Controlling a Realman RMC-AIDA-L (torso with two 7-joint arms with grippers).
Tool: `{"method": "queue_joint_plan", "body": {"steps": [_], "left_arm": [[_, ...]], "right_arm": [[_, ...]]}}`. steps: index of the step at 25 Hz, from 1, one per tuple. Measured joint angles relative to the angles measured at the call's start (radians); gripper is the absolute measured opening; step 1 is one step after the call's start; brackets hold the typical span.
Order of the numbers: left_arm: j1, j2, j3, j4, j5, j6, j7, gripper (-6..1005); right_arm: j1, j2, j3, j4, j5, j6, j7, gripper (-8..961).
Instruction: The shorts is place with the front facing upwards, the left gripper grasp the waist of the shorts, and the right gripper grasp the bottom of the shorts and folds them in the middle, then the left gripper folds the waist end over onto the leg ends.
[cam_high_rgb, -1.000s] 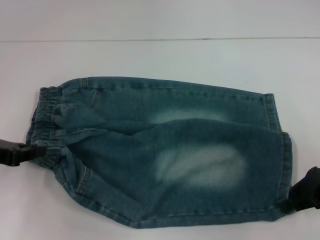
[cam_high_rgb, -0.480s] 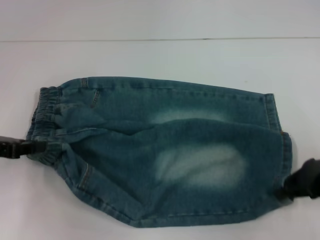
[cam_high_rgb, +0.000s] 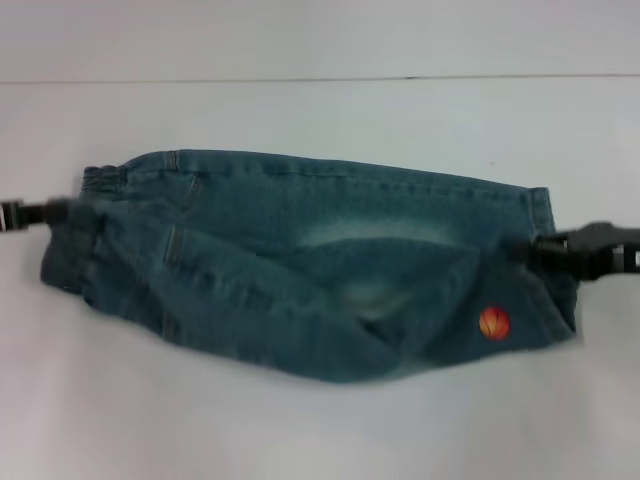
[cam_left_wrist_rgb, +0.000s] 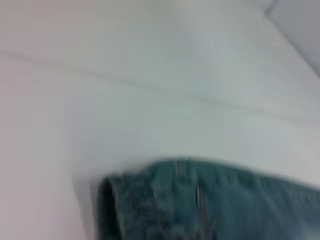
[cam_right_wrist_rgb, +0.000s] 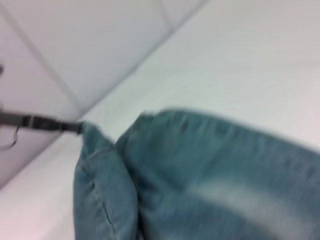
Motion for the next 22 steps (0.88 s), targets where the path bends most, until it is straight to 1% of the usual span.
{"method": "queue_joint_plan", "body": {"steps": [2, 7, 10, 12, 15, 18, 20, 22], "left_arm": [[-0.001, -0.004, -0.013, -0.004, -0.057, -0.035, -0.002, 52], [-0.002, -0.01, -0.017, -0.031, -0.126, -0.106, -0.003, 52], [-0.005, -0.015, -0.015, -0.045, -0.147, -0.139, -0.001, 52], [-0.006, -0.031, -0.015, -0.054, -0.176, -0.208, 0.003, 52], [-0.007, -0.04, -0.013, -0.054, -0.194, -0.246, 0.011, 52], [-0.007, -0.054, -0.011, -0.056, -0.236, -0.296, 0.034, 52], [-0.007, -0.064, -0.011, -0.06, -0.267, -0.328, 0.057, 52], [-0.012, -0.071, -0.011, -0.078, -0.287, -0.364, 0.072, 52]], "right_arm": [[-0.011, 0.006, 0.017, 0.019, 0.055, 0.043, -0.022, 43], [-0.032, 0.024, 0.048, 0.076, 0.181, 0.177, -0.086, 43], [-0.032, 0.043, 0.053, 0.104, 0.235, 0.263, -0.134, 43], [-0.031, 0.059, 0.054, 0.107, 0.265, 0.324, -0.161, 43], [-0.027, 0.081, 0.054, 0.114, 0.306, 0.386, -0.205, 43], [-0.024, 0.1, 0.054, 0.123, 0.343, 0.44, -0.247, 43], [-0.019, 0.108, 0.054, 0.134, 0.365, 0.468, -0.271, 43], [-0.012, 0.111, 0.052, 0.155, 0.391, 0.491, -0.3, 43]]}}
